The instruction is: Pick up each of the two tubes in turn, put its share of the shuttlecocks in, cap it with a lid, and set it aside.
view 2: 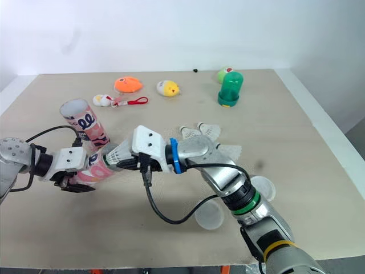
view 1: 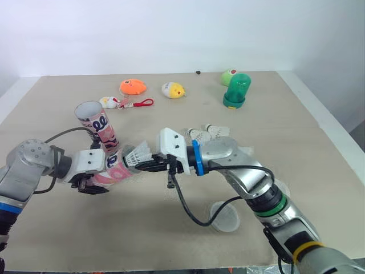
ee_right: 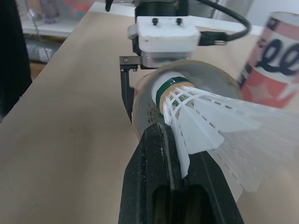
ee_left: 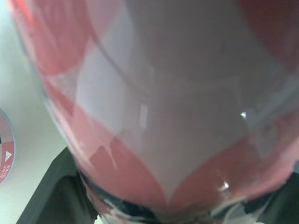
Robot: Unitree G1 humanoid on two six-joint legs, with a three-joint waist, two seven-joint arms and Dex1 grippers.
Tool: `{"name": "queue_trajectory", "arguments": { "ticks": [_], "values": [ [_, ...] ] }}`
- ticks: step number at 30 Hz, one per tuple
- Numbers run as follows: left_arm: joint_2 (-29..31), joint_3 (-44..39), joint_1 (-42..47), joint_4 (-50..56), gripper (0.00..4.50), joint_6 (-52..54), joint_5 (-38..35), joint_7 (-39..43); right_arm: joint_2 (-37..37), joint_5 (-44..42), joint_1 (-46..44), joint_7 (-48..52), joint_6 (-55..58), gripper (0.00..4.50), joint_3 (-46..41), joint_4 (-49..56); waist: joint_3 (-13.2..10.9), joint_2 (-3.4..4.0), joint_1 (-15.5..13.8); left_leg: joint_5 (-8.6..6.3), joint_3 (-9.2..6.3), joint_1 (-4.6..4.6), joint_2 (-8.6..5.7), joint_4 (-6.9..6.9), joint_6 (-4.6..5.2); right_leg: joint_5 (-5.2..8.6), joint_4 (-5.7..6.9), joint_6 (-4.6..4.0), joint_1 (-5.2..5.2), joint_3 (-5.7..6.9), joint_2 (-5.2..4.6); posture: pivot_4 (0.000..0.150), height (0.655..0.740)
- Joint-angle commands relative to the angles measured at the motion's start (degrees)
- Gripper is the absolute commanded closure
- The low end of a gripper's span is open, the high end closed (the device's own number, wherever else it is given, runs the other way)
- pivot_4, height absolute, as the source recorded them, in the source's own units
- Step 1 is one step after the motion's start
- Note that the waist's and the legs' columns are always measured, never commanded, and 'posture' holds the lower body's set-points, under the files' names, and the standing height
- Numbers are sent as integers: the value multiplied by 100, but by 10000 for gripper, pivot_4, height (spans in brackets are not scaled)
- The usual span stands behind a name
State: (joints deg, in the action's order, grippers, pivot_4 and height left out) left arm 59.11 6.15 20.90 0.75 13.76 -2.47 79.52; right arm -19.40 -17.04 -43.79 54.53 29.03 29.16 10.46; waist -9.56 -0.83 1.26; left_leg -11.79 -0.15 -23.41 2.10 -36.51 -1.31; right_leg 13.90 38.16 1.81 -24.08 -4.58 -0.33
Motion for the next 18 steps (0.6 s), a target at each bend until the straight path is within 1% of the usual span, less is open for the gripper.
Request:
{"name": "queue_trajectory", "arguments": {
  "ticks": [1,4,6,8,9,12,13,15,16,18],
  "values": [
    [-62,107,-174,65,10930,67,6,-127,92,96,-135,115,-222,44736,-103,-59,0,0,1,0,1,0,-1,0,0,0,0,1,0,-1,-2,1500,7400],
    [-56,81,-227,108,10930,96,-6,-156,86,149,-154,217,-283,44736,-142,-133,0,0,2,0,1,2,-1,-1,0,-2,0,2,0,-1,-1,1500,7400],
    [-62,79,-235,115,10930,102,-4,-171,140,62,-212,322,-112,44736,-134,-94,0,0,3,0,1,3,0,-1,0,-2,1,1,0,-1,1,1500,7400],
    [-76,84,-229,120,10930,112,0,-181,269,-118,-266,364,58,38108,-210,-18,0,0,3,0,1,3,1,-1,0,-1,2,0,0,-1,1,1500,7400],
    [-83,90,-223,117,10930,112,4,-185,353,-232,-300,358,137,36377,-307,24,0,0,3,0,1,3,1,-1,0,-2,2,0,0,-1,1,1500,7400],
    [-101,117,-192,94,10930,103,11,-177,442,-613,-501,449,349,21217,-723,101,0,0,2,0,-2,2,1,-1,0,-2,3,-1,0,1,2,1500,7400],
    [-100,123,-183,87,10930,99,11,-173,418,-754,-601,505,432,20247,-878,99,-1,1,2,0,-2,3,1,-1,0,-2,3,-1,1,2,2,1500,7400],
    [-88,125,-170,64,10930,83,14,-167,338,-963,-835,619,538,20247,-1153,-18,-1,0,1,1,-2,2,0,-2,-1,-4,3,1,1,1,-1,1500,7400],
    [-74,115,-174,63,10930,76,11,-164,267,-917,-984,685,460,22302,-1223,-195,-1,1,2,1,-2,2,0,-3,-1,-4,3,1,3,1,-1,1500,7400],
    [-62,107,-176,57,10930,67,8,-164,181,-786,-1143,772,308,29578,-1219,-449,0,0,3,1,1,3,-1,-4,-1,-5,3,2,3,0,-4,1500,7400]
  ]
}}
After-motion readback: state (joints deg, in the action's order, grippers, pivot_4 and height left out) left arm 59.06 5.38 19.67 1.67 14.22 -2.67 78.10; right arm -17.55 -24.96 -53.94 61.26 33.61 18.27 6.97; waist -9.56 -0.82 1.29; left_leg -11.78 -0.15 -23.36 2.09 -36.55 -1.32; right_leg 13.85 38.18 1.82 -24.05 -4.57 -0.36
